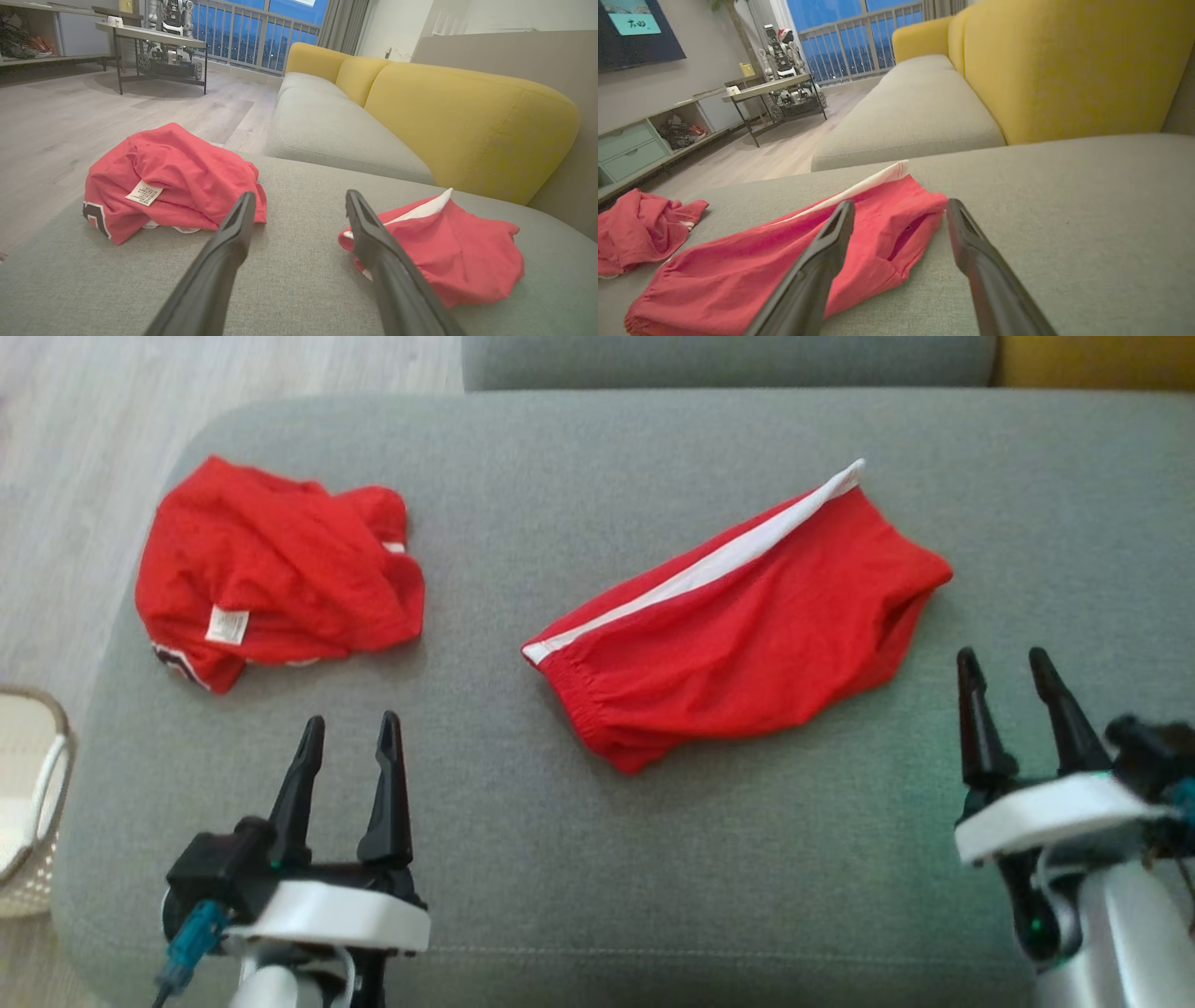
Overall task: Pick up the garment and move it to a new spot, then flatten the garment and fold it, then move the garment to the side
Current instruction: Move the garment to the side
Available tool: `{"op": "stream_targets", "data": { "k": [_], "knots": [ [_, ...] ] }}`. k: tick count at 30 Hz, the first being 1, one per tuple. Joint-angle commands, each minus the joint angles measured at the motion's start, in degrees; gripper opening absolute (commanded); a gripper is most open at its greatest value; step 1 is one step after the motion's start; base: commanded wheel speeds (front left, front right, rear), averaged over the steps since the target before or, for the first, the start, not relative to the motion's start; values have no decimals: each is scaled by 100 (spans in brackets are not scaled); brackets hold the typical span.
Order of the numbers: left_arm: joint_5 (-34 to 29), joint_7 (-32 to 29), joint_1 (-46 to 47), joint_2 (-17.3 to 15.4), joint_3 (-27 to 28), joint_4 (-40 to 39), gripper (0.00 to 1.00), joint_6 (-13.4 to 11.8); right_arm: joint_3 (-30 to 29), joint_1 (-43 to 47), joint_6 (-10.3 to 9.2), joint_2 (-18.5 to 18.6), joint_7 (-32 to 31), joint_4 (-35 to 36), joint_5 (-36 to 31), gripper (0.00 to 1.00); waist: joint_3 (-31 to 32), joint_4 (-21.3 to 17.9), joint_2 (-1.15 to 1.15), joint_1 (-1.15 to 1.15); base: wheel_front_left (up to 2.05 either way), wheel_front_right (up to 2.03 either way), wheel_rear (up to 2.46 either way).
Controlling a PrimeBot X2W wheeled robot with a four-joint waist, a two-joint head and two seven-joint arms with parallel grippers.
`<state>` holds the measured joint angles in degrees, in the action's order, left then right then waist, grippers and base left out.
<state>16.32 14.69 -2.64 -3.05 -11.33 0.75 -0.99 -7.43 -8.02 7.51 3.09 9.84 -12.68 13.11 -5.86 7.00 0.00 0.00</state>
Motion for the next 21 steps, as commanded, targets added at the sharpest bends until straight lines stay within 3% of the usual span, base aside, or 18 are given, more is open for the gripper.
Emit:
{"op": "stream_targets", "data": {
  "k": [1, 4, 11, 14, 21],
  "knots": [
    [25, 30, 357, 17, 145, -200, 100, 1, 28, -440, -2, -13, -198, 95, 281, 100, -162, 73, 0, 0, 0, 0, 0],
    [36, 30, 435, 17, 122, -192, 100, 9, -133, -693, -2, -17, -555, -142, 829, 100, -289, 132, 0, 0, 0, 0, 0],
    [70, 30, 673, 17, -64, -86, 100, 29, -853, -1797, -2, -20, -1732, -1601, 2448, 100, -638, 410, 0, 0, 0, 0, 0],
    [88, 30, 759, 17, -98, -59, 100, 7, -1217, -2239, -2, -20, -2033, -2223, 2808, 100, -742, 540, 0, 0, 0, 0, 0],
    [19, 30, 782, 17, -123, 154, 100, -44, -1957, -3039, -2, -21, -2384, -3381, 2968, 100, -834, 708, 0, 0, 0, 0, 0]
  ]
}}
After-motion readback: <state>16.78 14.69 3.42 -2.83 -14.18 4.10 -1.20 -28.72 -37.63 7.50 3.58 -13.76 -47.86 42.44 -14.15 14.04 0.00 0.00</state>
